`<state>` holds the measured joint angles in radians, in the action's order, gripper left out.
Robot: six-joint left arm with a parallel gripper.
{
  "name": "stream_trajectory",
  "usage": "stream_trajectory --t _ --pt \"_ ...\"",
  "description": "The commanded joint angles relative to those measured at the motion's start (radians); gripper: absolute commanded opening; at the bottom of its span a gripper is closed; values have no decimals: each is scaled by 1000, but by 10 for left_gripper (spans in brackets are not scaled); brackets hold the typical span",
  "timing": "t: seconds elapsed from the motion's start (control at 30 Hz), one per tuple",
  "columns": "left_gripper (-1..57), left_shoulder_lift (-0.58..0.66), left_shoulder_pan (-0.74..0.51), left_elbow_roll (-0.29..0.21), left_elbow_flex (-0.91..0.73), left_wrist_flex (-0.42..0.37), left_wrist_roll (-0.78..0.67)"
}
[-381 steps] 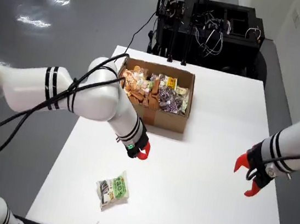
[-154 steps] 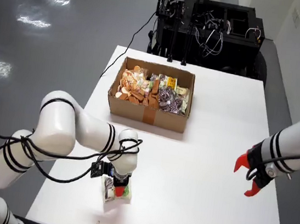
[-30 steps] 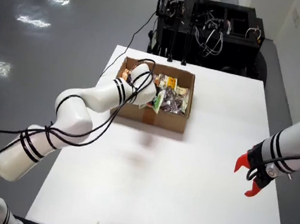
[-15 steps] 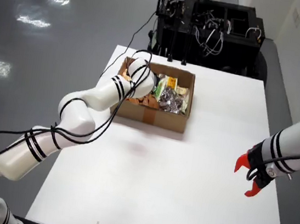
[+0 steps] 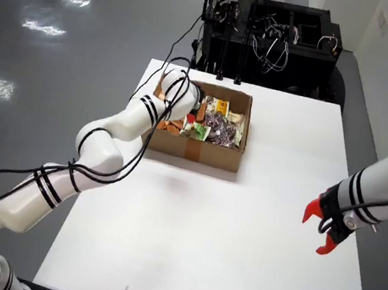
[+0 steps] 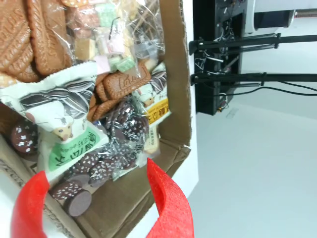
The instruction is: Grasp a snack and put it in the bin.
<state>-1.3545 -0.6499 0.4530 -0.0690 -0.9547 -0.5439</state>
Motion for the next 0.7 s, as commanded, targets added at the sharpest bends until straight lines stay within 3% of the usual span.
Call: stream_trajectory --t 0.03,0.27,0.53,0.7 --pt "367 -15 -10 -2 24 -44 13" --pt "311 -51 -35 -3 105 -165 40" --pt "177 -62 -73 -6 196 -275 95" --pt "127 -59 -97 -11 235 -318 128"
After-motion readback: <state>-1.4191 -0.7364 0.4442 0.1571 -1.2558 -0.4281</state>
